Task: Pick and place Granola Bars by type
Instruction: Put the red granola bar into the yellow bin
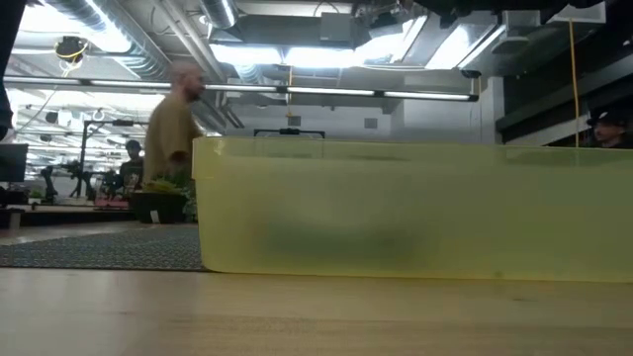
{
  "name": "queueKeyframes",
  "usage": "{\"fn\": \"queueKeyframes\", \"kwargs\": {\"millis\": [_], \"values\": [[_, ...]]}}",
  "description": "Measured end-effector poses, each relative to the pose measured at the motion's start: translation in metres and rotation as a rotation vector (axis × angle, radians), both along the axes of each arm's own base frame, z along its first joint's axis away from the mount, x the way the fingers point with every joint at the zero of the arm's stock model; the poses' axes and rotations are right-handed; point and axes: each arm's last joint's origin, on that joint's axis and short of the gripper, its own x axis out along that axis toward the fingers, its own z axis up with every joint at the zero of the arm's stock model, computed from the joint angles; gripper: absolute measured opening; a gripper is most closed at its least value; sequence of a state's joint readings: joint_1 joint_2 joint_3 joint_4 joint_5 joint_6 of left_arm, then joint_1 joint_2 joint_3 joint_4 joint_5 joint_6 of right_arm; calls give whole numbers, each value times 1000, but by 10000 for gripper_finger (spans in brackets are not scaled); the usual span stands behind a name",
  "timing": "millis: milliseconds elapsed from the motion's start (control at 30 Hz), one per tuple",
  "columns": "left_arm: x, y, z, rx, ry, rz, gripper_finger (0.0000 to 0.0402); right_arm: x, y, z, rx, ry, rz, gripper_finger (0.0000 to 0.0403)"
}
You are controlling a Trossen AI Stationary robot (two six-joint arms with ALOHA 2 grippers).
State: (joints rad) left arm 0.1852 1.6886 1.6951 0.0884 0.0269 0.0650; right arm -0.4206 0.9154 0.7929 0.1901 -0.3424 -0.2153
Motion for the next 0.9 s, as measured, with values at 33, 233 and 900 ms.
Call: {"fn": "queueKeyframes", "kwargs": {"millis": [33, 233, 900], "values": [[0, 0, -1, -1, 6, 0, 123, 0, 0, 0, 0, 1, 0, 22], [0, 0, -2, 2, 17, 0, 97, 0, 0, 0, -1, 0, 0, 22], [0, 0, -4, 19, 46, 2, 26, -4, 1, 20, 18, 37, -30, 173]]}}
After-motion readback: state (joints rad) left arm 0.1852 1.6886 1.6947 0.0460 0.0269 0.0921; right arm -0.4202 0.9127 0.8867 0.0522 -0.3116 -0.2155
